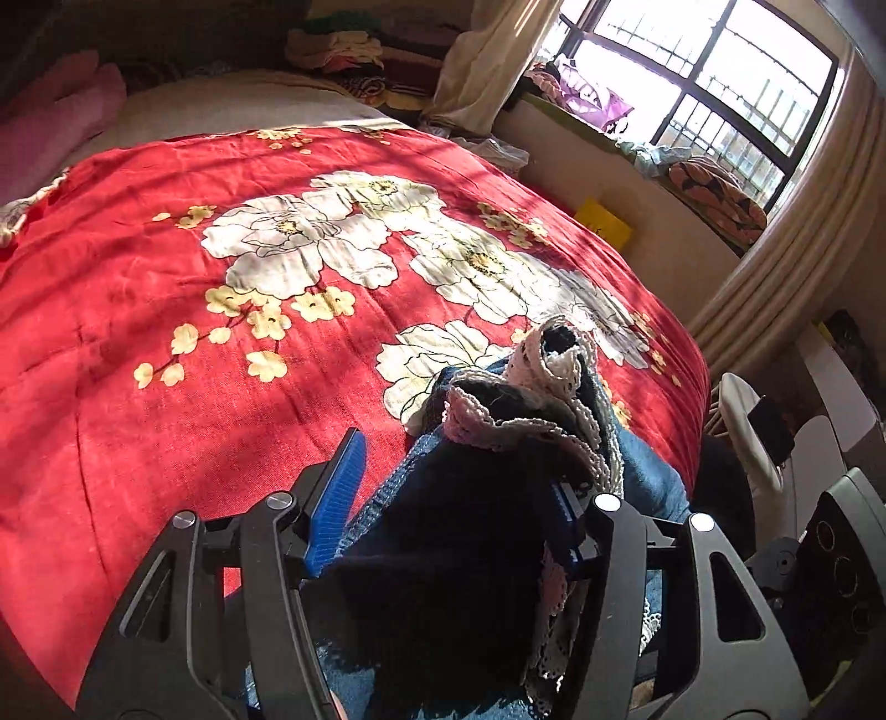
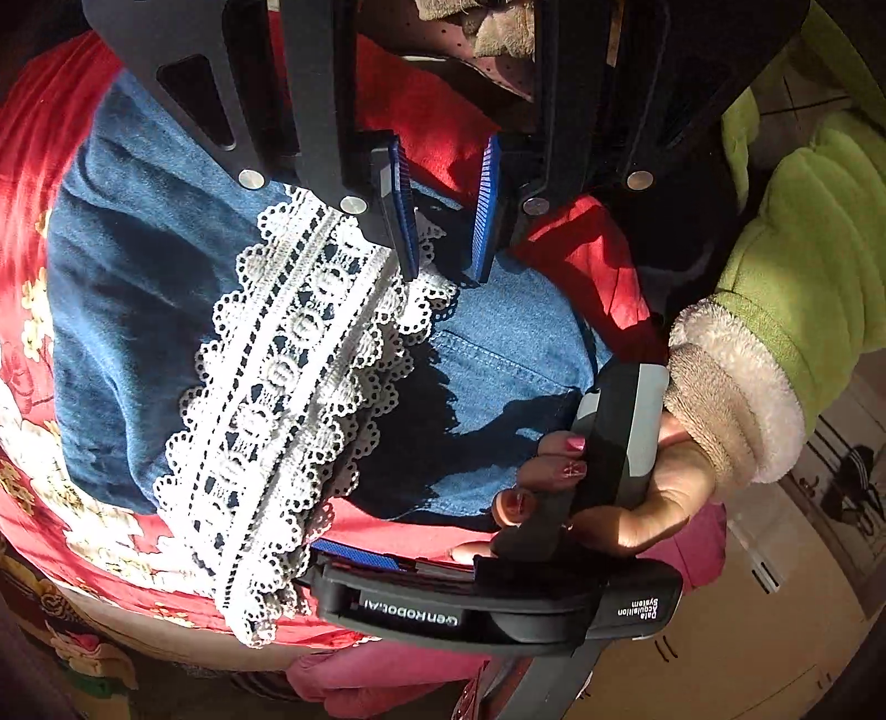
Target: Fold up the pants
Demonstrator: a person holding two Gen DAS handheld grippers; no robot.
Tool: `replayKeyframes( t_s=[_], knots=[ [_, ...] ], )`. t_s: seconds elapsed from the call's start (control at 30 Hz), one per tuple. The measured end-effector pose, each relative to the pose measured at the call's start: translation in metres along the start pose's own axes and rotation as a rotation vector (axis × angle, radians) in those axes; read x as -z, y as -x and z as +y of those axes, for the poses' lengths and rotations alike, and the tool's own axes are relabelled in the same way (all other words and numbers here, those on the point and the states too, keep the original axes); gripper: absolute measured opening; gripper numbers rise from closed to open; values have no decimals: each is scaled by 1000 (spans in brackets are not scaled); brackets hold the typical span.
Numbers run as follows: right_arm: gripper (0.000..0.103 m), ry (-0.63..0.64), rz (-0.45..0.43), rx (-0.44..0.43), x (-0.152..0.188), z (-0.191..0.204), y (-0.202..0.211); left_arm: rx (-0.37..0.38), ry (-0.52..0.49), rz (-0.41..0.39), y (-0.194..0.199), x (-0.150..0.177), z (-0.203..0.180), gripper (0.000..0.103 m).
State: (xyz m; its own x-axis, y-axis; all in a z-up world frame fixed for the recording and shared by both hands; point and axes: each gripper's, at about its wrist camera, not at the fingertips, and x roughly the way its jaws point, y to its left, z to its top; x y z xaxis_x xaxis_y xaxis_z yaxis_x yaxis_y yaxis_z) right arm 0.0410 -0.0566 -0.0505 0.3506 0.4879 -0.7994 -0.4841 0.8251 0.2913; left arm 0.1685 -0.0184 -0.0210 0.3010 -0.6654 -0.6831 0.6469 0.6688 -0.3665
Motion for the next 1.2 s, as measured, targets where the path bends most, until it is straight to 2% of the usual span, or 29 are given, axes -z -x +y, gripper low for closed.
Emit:
replayKeyframes(
  t_s=[0.1,0.23,0.3,0.37,0.43,0.5,0.63,0.67,0.7,0.8,0.9,1.1,1.17,1.2],
  knots=[
    [19,12,1,-23,2,5,-1,25,54,-42,13,1,8,58],
    [20,-8,-74,-41,7,-8,27,76,103,-64,23,-3,5,68],
    [20,-28,-121,-12,11,-18,43,113,122,-61,23,-7,-1,74],
    [28,-25,-159,58,18,-27,57,135,135,-50,19,-12,-7,79],
    [44,-16,-171,119,21,-36,60,109,130,-31,10,-15,-12,82],
    [45,6,-173,136,29,-28,59,39,137,24,-5,-19,-15,82],
    [47,103,-170,164,26,-5,42,-13,200,117,-33,-19,-6,82],
    [48,127,-172,166,24,1,40,-17,212,135,-38,-19,-4,75],
    [52,146,-163,173,21,6,33,-21,223,149,-42,-19,-2,61],
    [53,198,-134,226,16,12,17,-12,238,168,-45,-20,-1,45],
    [53,256,-121,318,14,18,0,-19,240,182,-43,-22,-3,40],
    [52,361,-80,433,13,24,-28,-26,257,187,-45,-24,0,40],
    [39,370,-87,450,13,21,-31,-24,263,188,-47,-23,1,40],
    [27,348,-89,433,12,16,-27,-25,264,189,-47,-23,2,40]
  ],
)
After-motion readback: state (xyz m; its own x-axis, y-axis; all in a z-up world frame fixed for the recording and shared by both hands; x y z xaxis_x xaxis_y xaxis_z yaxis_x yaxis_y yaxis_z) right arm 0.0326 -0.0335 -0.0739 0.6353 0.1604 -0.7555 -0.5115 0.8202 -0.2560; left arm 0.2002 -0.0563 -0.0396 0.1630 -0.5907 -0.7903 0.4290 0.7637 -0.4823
